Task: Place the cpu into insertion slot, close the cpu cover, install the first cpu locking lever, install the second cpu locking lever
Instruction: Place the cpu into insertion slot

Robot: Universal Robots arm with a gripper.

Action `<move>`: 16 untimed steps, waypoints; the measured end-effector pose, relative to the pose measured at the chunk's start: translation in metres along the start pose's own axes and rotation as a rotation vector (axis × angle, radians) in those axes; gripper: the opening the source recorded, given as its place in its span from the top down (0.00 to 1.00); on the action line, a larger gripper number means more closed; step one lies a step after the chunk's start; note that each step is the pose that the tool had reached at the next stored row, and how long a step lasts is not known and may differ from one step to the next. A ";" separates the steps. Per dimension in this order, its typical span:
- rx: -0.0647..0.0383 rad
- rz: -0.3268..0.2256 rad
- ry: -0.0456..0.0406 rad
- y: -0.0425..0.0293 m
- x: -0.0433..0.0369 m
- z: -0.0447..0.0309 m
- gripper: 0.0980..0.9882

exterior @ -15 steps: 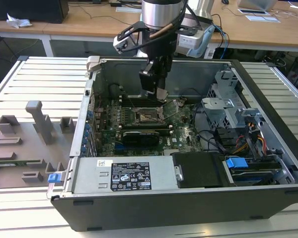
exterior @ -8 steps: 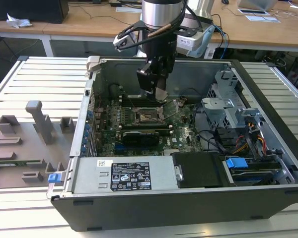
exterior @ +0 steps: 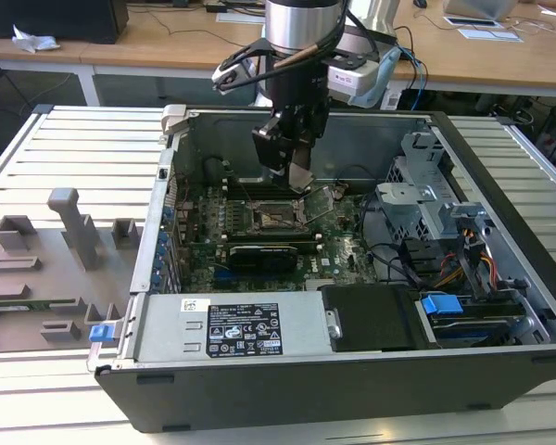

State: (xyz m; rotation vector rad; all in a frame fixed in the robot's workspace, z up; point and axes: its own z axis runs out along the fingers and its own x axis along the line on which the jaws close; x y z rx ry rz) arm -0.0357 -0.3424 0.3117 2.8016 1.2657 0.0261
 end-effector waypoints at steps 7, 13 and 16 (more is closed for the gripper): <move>-0.001 -0.110 0.0075 0.0000 0.0000 0.0000 0.50; -0.004 -0.291 0.0200 0.0000 0.0000 0.0000 0.50; -0.005 -0.401 0.0274 0.0000 0.0000 0.0000 0.50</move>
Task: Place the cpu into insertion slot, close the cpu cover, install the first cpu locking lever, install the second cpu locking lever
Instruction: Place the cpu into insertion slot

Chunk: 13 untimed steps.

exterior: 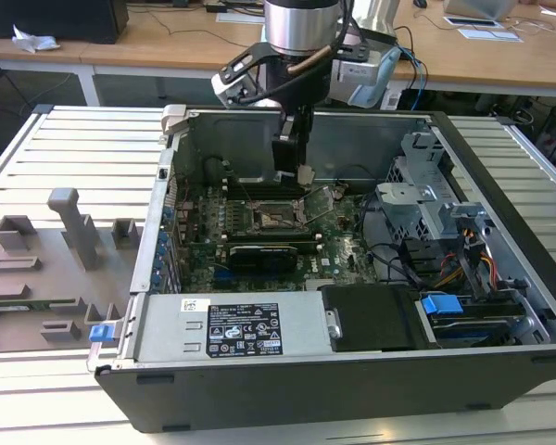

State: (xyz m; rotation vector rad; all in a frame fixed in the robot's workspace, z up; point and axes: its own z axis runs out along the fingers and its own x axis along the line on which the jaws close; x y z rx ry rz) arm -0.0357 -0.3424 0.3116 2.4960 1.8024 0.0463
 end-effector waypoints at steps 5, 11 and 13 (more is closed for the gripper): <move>-0.001 -0.104 0.0071 0.0000 0.0000 0.0000 0.50; -0.003 -0.214 0.0147 0.0000 0.0000 0.0000 0.50; -0.003 -0.263 0.0179 0.0000 0.0000 0.0000 0.50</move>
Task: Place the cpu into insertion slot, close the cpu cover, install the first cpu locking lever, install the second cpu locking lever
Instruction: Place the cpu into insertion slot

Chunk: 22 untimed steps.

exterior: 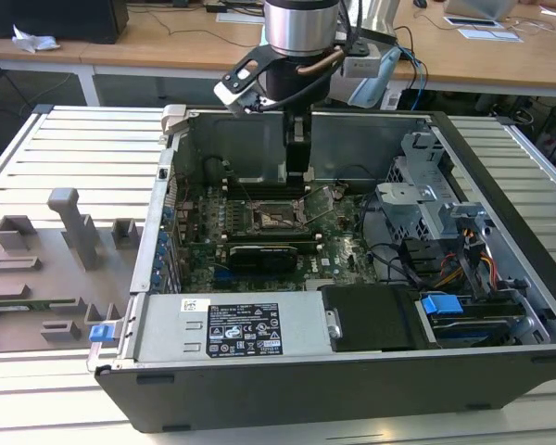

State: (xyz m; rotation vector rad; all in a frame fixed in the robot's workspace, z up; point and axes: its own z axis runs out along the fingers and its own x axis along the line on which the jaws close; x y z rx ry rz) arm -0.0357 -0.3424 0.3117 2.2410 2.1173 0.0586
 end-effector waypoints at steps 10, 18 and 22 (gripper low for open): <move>-0.002 -0.132 0.0091 0.0000 0.0000 0.0000 0.50; -0.003 -0.226 0.0155 0.0000 0.0000 0.0000 0.50; -0.003 -0.261 0.0179 0.0000 0.0000 0.0000 0.50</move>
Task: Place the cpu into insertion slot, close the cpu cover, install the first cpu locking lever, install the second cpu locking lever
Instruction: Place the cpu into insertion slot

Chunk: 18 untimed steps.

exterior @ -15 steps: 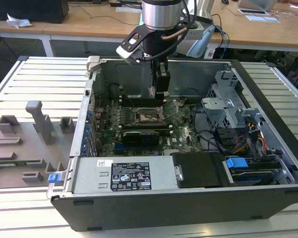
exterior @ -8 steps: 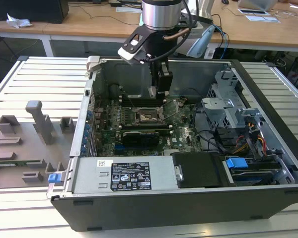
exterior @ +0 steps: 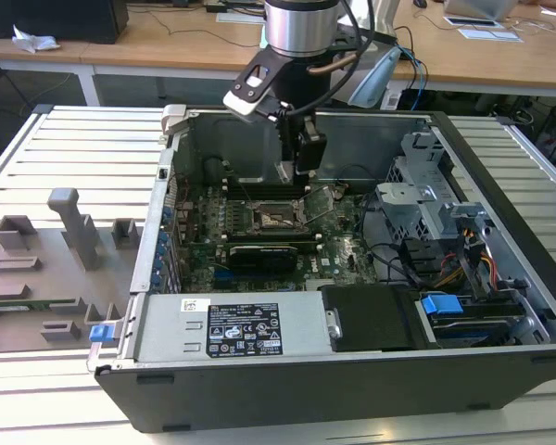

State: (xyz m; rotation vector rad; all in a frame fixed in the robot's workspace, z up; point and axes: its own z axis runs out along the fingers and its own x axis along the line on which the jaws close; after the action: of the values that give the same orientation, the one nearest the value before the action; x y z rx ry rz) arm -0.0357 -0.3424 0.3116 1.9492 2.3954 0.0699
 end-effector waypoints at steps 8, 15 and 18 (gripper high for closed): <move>-0.001 -0.071 0.0049 0.0000 0.0000 0.0000 0.50; -0.001 -0.125 0.0086 0.0000 0.0000 0.0000 0.50; -0.002 -0.139 0.0095 0.0000 0.0000 0.0000 0.50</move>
State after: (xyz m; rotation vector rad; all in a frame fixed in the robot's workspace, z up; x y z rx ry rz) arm -0.0357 -0.3424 0.3116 1.7795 2.5278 0.0755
